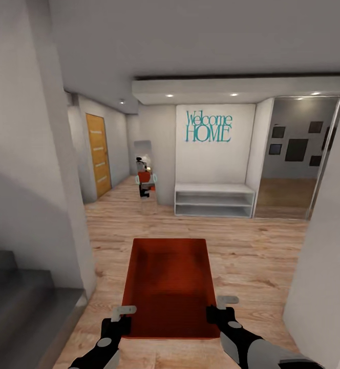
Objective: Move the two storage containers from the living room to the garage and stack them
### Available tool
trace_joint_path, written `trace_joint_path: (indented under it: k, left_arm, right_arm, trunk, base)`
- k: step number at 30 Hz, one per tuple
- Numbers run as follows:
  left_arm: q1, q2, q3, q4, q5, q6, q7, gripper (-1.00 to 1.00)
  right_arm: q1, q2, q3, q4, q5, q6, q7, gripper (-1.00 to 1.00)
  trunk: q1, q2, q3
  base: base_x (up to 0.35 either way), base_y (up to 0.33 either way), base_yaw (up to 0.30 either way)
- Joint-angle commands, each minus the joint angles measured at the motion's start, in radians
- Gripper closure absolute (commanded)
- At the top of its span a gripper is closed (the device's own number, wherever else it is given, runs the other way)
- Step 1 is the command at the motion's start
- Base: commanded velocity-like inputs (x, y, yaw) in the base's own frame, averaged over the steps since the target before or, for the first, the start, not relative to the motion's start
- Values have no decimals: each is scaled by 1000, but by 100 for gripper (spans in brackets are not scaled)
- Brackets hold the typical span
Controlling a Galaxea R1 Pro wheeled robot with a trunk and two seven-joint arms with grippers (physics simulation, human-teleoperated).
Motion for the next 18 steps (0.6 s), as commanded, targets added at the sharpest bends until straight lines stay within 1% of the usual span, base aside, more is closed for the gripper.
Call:
trace_joint_path:
  k: [1,18]
  left_arm:
    - [-2,0,13,-4,-5,-52,11,100]
    - [-2,0,12,-4,-5,-52,11,100]
  right_arm:
    - [-1,0,-14,4,-21,-6,-10,100]
    - [0,0,-14,4,-21,-6,-10,100]
  trunk:
    - [1,-1,-2]
    - [1,-1,-2]
  base:
    - [322,0,0]
    - [322,0,0]
